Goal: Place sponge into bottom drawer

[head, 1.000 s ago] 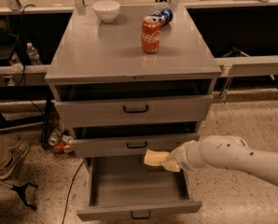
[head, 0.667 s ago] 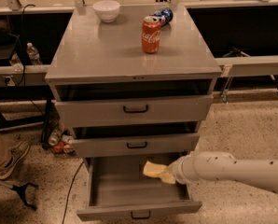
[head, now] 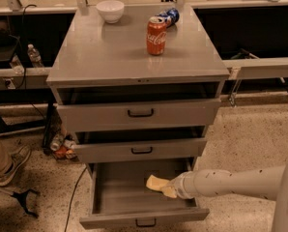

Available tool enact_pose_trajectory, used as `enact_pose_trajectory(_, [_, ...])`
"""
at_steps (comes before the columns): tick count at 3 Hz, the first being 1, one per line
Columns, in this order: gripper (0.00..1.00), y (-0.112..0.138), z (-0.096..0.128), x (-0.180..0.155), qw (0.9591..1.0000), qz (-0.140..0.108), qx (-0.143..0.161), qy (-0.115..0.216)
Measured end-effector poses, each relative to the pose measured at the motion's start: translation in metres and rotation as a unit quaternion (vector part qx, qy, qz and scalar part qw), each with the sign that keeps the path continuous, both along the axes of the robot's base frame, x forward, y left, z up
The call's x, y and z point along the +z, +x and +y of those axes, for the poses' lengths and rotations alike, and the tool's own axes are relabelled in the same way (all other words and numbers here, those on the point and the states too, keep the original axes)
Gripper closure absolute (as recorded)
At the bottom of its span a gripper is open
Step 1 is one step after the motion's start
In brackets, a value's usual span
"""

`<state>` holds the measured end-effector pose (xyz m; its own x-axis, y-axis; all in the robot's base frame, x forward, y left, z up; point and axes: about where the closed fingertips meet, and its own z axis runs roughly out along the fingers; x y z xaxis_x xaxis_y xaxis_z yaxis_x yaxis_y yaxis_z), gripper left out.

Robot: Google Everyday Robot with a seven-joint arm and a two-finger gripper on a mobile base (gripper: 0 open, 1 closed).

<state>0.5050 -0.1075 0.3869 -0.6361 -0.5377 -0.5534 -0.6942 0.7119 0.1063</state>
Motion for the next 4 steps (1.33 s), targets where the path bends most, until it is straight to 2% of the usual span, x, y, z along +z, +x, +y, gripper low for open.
enact_pose_trajectory(1, [1.0,0.008,0.019,-0.015,0.9997,0.001,0.021,0.015])
enact_pose_trajectory(2, [1.0,0.026,0.049,-0.051,0.9974,0.007,0.056,0.045])
enact_pose_trajectory(3, [1.0,0.047,0.073,-0.088,0.9928,0.014,0.08,0.088])
enact_pose_trajectory(4, [1.0,0.059,0.084,-0.11,0.9909,0.017,0.083,0.105])
